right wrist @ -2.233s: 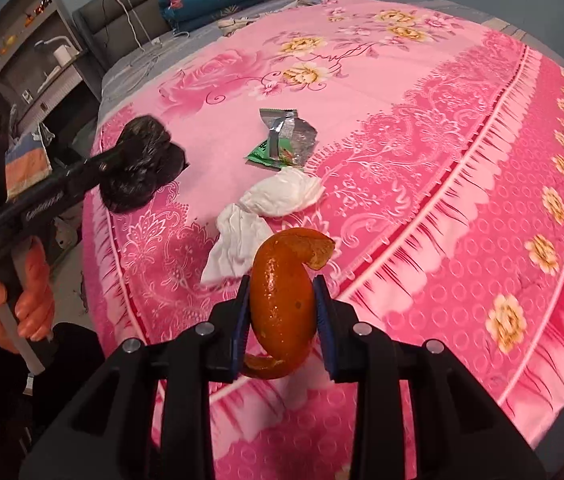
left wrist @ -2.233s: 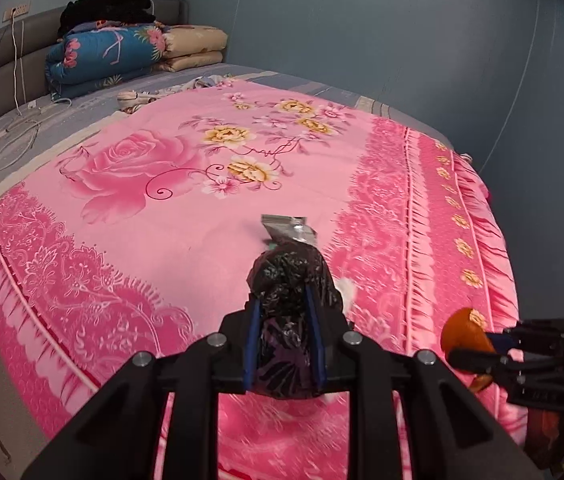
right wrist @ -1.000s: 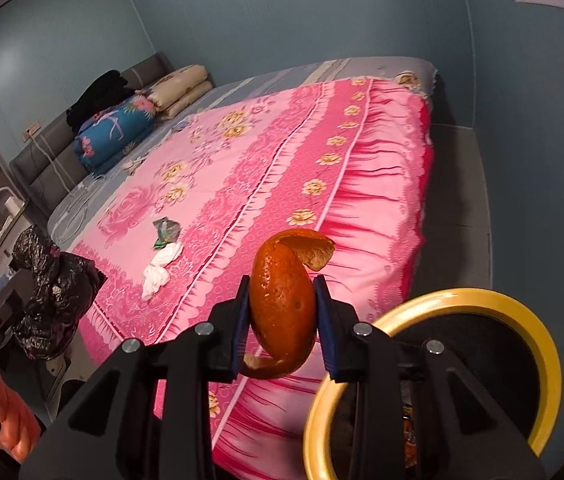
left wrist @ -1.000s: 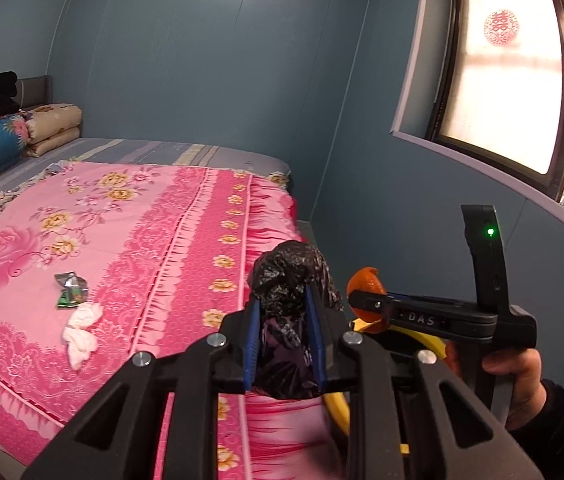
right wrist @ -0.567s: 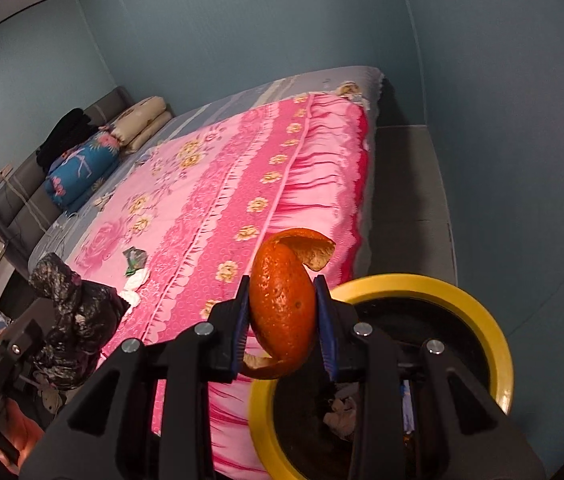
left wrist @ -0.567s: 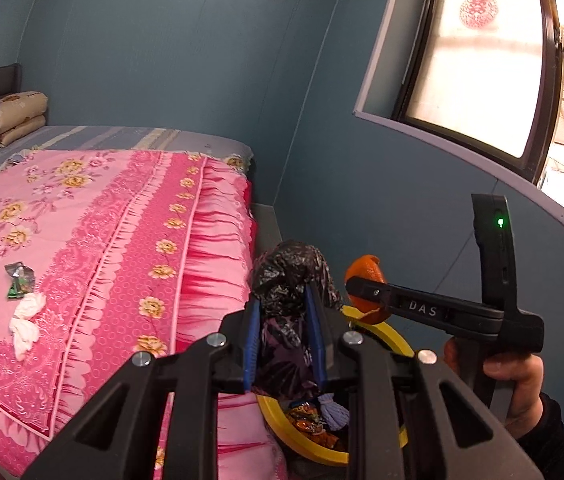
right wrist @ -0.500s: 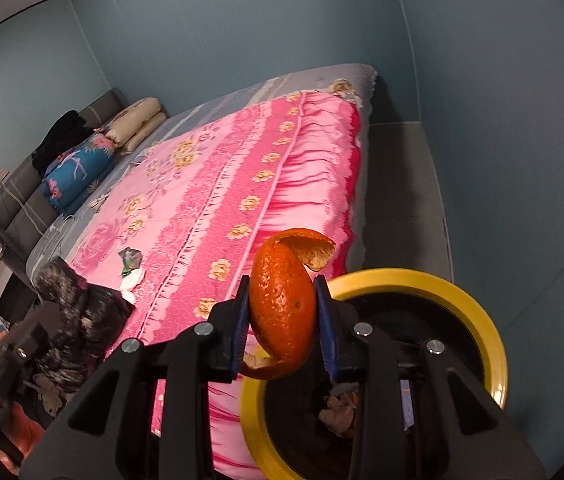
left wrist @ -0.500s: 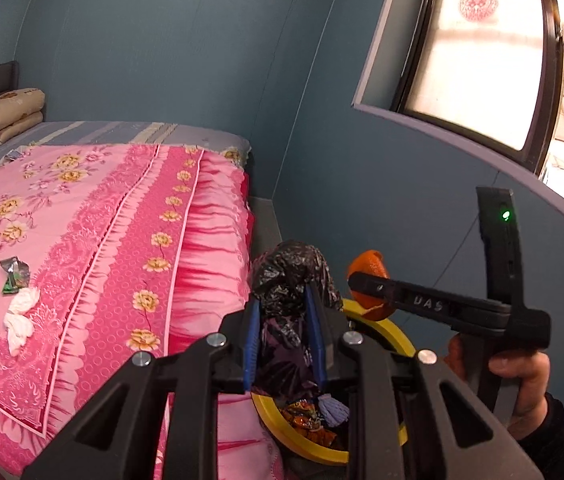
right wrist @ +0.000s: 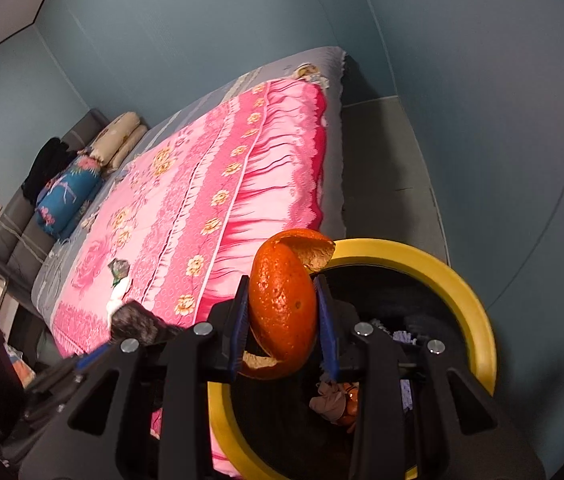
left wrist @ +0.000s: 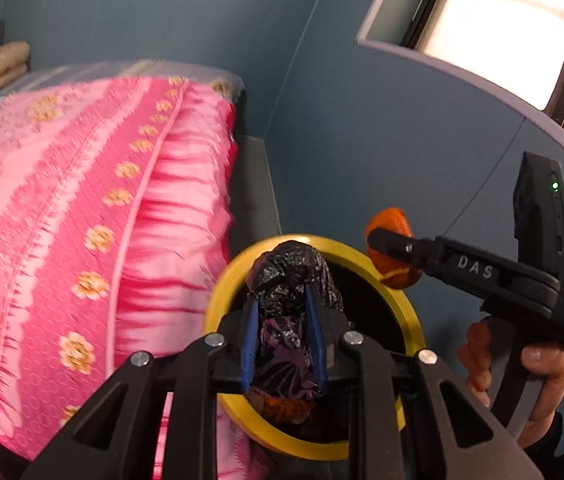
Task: Collect trash
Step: 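Open both grippers to drop the bag and peel into the bin, then move both tools back over the snack wrapper and white tissue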
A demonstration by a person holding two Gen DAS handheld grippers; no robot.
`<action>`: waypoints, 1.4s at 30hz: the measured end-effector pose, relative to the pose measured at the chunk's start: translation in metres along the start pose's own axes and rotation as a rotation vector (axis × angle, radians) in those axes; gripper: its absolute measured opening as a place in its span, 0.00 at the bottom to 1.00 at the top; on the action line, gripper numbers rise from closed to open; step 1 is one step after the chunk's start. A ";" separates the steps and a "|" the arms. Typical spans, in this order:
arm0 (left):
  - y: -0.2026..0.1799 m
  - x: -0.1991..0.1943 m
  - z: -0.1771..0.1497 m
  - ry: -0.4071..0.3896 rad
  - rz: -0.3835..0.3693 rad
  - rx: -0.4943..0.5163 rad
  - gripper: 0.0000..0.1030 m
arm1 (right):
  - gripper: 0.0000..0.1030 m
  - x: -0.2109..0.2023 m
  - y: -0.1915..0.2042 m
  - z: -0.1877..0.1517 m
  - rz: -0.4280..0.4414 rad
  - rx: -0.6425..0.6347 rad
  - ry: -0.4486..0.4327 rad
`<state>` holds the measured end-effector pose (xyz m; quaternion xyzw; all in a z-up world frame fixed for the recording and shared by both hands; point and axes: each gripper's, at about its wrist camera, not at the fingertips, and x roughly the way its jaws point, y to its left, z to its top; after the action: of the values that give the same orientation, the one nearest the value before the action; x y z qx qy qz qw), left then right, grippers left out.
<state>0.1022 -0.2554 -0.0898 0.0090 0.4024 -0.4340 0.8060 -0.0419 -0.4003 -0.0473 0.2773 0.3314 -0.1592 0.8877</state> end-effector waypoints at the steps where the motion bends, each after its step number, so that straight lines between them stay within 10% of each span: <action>1: -0.002 0.005 -0.001 0.015 -0.008 -0.004 0.20 | 0.29 0.000 -0.002 0.000 0.003 0.008 0.000; 13: -0.012 0.023 -0.010 0.067 -0.012 0.012 0.22 | 0.33 0.002 -0.023 0.002 -0.001 0.051 0.004; 27: 0.001 0.010 -0.010 0.045 -0.022 -0.040 0.57 | 0.43 -0.009 -0.035 0.004 -0.031 0.101 -0.055; 42: 0.089 -0.047 0.014 -0.099 0.151 -0.157 0.78 | 0.57 0.006 0.023 0.019 0.052 -0.037 -0.077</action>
<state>0.1601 -0.1724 -0.0796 -0.0453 0.3930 -0.3392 0.8535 -0.0173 -0.3946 -0.0304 0.2631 0.2926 -0.1402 0.9086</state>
